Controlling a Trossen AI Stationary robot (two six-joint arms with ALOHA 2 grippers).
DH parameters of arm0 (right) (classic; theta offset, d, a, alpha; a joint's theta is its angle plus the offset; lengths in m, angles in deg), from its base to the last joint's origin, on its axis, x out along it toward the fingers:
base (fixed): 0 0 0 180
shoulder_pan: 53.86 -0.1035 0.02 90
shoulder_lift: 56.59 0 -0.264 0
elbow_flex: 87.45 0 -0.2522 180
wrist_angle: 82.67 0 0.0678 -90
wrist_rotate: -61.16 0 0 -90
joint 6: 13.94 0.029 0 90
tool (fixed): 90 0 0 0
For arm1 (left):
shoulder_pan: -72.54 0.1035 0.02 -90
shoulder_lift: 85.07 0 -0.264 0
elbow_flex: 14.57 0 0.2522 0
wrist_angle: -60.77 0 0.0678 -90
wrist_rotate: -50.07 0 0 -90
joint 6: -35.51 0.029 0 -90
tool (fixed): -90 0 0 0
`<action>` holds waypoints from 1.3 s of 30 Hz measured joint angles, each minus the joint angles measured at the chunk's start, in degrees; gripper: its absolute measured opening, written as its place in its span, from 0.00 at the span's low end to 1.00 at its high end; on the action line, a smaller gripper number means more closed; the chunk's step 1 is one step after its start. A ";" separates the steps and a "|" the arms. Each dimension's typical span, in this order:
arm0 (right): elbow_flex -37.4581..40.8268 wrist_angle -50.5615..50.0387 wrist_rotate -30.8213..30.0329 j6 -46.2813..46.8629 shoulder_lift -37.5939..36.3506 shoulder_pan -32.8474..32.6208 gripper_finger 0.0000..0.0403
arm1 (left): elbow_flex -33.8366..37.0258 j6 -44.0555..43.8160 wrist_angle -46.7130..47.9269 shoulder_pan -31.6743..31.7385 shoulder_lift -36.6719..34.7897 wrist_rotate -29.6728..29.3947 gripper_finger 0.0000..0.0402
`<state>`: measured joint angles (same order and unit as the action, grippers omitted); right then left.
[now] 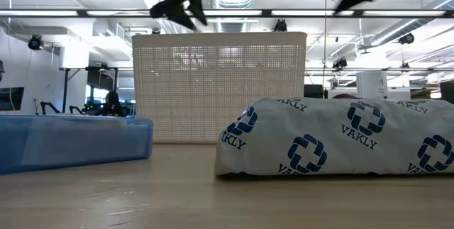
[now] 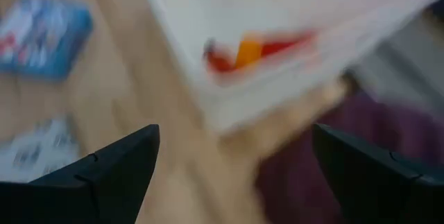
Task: Pick & place medical supplies in basket/bin
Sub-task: Put the rolled gauze into the white bin, then put the medical supply bag into the white bin
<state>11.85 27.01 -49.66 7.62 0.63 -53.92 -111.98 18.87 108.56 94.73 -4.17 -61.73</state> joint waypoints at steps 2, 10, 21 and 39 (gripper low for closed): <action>0.53 -4.77 2.69 4.19 0.43 -1.28 0.91 | -3.20 -1.26 2.77 0.01 1.51 3.36 0.56; 5.55 -3.59 4.36 3.69 0.50 -14.82 0.91 | -12.97 -1.46 21.19 -9.38 2.00 7.75 0.73; 14.92 17.17 13.14 21.35 13.36 -25.04 0.91 | 1.53 -28.22 24.18 -44.54 -4.78 1.52 0.61; 10.49 29.13 20.46 60.74 32.71 -35.14 0.42 | 31.43 -39.47 -21.01 -50.65 -5.07 0.27 0.01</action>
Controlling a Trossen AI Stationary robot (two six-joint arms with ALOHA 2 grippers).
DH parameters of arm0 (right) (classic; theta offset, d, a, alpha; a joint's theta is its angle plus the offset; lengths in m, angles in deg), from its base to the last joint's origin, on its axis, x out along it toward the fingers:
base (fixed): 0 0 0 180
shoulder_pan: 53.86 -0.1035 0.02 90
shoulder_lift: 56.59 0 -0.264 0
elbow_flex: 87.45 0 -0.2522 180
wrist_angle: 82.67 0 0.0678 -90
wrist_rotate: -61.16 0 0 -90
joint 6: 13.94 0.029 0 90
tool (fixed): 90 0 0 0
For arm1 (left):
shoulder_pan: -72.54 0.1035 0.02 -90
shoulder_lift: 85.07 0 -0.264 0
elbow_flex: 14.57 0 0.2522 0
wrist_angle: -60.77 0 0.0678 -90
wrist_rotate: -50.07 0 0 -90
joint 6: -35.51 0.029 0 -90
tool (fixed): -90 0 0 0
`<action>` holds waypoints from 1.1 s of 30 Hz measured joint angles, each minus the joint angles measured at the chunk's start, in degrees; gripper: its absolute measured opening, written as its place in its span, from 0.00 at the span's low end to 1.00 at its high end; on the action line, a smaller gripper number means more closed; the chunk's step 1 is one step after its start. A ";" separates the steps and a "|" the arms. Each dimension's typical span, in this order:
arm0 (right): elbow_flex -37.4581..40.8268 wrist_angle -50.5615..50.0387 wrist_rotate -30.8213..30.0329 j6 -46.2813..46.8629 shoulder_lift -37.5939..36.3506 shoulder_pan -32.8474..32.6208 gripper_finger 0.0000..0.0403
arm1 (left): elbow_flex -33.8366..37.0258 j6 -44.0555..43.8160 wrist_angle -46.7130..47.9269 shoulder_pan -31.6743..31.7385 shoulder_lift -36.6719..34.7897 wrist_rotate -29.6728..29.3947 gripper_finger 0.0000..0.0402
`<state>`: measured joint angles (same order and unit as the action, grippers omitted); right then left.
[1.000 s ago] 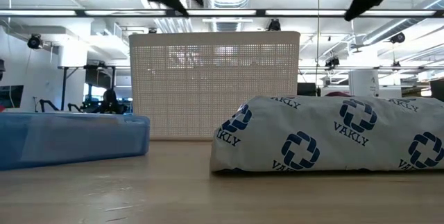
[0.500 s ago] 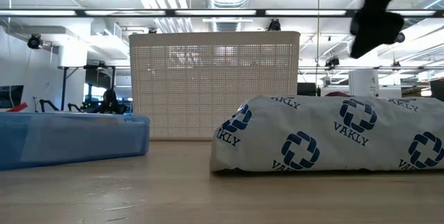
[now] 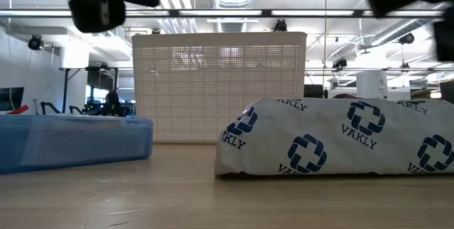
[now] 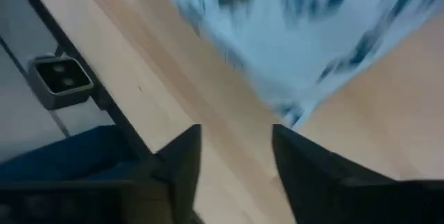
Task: Pick & place medical supplies in basket/bin
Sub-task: Put the medical supply bag into the white bin
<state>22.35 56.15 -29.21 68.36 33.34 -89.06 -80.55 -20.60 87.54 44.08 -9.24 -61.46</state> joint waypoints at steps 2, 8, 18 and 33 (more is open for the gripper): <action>-0.36 1.52 -1.46 4.66 2.62 -2.12 0.35 | 0.73 1.06 -1.76 1.32 0.53 -0.78 0.00; -4.65 2.20 -8.62 13.46 8.33 -5.47 0.14 | 0.02 2.35 -3.91 2.23 2.78 -1.20 0.00; -8.99 1.97 -12.80 21.30 17.26 -6.25 0.04 | -7.86 8.88 -4.45 6.41 16.60 -3.82 0.00; -9.47 -7.13 -19.79 28.50 17.94 -7.74 0.04 | -34.58 21.11 10.49 12.38 43.03 3.97 0.00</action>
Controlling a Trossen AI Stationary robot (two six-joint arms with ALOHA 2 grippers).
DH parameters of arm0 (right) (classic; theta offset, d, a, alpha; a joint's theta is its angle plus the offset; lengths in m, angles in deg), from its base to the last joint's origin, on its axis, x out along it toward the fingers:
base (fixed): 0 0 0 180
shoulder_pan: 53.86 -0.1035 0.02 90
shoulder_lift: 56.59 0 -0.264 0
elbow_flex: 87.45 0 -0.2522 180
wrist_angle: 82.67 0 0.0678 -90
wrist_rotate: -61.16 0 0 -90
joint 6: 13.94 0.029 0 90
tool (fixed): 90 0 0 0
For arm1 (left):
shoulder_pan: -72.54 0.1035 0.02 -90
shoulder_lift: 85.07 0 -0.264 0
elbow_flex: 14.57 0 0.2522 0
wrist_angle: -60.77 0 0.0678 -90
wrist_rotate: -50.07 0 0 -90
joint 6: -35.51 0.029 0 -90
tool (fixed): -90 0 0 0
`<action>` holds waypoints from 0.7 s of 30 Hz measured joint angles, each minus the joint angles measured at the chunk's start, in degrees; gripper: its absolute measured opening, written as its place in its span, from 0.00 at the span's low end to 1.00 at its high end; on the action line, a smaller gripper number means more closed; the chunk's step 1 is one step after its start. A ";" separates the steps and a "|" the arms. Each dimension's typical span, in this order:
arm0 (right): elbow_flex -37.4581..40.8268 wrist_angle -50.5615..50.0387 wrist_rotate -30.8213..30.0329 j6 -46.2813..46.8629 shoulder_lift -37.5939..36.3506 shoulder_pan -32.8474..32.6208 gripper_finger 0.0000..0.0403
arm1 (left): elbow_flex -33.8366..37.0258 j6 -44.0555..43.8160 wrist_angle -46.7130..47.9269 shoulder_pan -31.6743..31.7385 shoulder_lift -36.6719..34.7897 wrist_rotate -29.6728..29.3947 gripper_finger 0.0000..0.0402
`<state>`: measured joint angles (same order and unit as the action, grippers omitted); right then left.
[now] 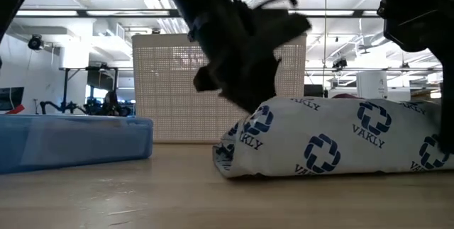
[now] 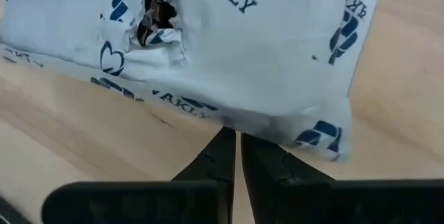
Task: Pick & place medical supplies in basket/bin
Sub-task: Put the medical supply bag into the white bin
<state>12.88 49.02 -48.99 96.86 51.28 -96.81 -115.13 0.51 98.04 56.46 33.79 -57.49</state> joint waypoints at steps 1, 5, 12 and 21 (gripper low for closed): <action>0.22 0.31 -0.17 0.10 0.01 0.05 0.04 | -0.51 0.02 1.04 0.04 0.63 0.46 0.00; 1.03 0.34 -2.16 0.05 0.03 0.09 0.04 | 1.36 0.59 -0.35 0.14 0.79 6.36 0.00; 0.65 0.83 -10.57 -6.38 -3.82 1.36 0.04 | 4.58 -1.16 -1.59 0.00 0.14 10.55 0.00; -0.39 2.59 -15.44 -26.14 -11.29 8.03 0.07 | 4.31 -1.29 -1.61 0.00 -0.28 10.64 0.00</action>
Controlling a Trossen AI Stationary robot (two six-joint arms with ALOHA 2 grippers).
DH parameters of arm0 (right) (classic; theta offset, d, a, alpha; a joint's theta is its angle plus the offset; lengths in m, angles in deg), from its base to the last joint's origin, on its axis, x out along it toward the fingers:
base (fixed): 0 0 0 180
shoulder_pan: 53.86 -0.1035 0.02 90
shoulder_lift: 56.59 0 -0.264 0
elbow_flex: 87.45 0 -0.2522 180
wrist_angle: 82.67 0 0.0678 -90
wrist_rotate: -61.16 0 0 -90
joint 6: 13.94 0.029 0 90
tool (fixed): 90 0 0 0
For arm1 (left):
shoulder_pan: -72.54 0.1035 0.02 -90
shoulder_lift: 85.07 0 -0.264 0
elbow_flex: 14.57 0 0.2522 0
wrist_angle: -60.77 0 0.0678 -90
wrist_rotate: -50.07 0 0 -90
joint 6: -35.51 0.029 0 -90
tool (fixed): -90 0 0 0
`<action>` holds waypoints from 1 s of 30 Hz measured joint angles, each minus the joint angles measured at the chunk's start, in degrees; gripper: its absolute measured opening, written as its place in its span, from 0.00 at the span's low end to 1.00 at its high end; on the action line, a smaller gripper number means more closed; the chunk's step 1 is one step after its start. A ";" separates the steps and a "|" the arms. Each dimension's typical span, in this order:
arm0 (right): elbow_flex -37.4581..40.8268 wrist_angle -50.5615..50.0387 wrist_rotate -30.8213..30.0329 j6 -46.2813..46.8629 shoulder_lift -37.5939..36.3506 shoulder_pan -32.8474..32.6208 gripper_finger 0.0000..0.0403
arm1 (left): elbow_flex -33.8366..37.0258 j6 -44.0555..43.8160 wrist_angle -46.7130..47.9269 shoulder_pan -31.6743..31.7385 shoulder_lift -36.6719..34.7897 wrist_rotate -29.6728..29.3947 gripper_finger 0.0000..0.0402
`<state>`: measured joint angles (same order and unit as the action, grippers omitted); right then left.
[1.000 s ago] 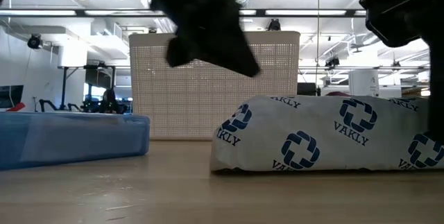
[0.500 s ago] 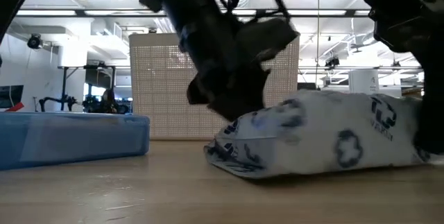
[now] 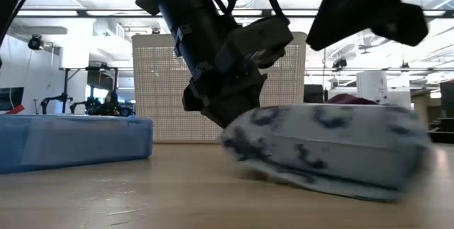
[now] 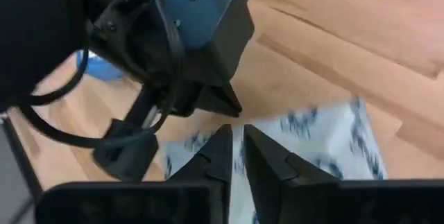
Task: Pick & place medical supplies in basket/bin
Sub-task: Put the medical supply bag into the white bin
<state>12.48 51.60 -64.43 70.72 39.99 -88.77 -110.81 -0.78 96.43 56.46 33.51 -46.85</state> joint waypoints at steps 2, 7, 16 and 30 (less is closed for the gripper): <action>0.04 0.86 1.07 -4.15 -0.04 1.05 0.10 | 0.02 0.15 0.13 0.00 -0.42 0.00 0.00; 0.07 -0.48 11.61 -5.79 -1.91 2.49 0.24 | 0.92 0.17 0.32 0.00 -0.78 -0.02 0.00; 1.34 -12.60 17.67 20.17 -6.22 -8.60 0.48 | 1.49 6.33 -7.01 -0.79 -8.89 -1.08 0.00; 6.47 -2.61 20.47 28.93 5.97 -9.50 0.35 | 2.64 7.74 -12.19 -0.67 -3.00 4.88 0.00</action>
<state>18.96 49.00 -43.96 99.65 45.95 -98.28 -108.17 6.96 84.24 55.79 30.51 -41.97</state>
